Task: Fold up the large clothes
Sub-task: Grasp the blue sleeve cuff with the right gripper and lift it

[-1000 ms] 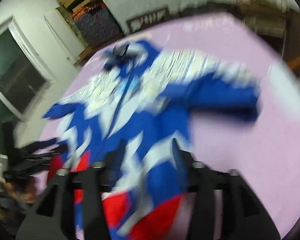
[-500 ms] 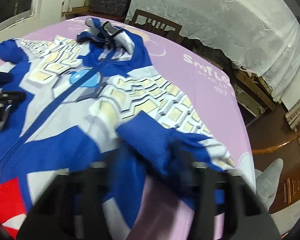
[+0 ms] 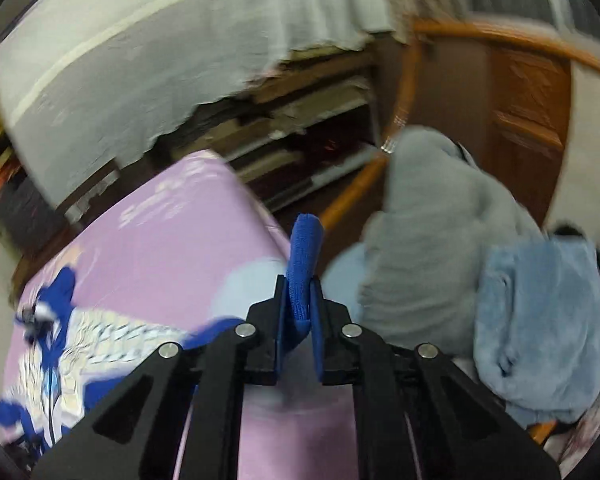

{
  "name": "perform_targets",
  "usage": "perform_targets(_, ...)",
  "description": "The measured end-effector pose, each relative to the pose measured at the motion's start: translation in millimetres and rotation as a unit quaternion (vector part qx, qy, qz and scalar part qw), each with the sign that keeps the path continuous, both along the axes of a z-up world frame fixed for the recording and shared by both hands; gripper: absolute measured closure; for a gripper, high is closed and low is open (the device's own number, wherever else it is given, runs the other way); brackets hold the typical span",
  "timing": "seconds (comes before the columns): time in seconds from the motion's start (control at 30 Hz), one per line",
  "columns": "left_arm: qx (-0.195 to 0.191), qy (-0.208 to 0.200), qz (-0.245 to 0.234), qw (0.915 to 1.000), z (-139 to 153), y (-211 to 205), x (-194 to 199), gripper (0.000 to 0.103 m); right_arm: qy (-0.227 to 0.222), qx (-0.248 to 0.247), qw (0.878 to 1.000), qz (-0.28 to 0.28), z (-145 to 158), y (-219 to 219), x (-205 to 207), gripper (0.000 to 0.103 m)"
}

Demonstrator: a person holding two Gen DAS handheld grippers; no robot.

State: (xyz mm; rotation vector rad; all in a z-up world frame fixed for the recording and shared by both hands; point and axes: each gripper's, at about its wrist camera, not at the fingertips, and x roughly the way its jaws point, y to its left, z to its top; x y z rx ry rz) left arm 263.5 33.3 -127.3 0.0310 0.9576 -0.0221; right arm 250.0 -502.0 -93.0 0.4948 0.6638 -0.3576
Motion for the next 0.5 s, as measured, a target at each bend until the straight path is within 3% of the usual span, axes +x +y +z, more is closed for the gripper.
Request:
perform_targets(0.17,-0.001,0.000,0.000,1.0000,0,1,0,0.004,0.056,0.060,0.996,-0.016,-48,-19,1,0.092)
perform_targets(0.3,0.000,0.000,0.000,1.0000,0,2,-1,0.003,0.037,0.090,0.995,-0.004,-43,-18,-29,0.092)
perform_targets(0.5,0.000,0.000,0.000,1.0000,0,2,-2,0.003,0.049,0.116,0.992,0.017,-41,-12,-46,0.088)
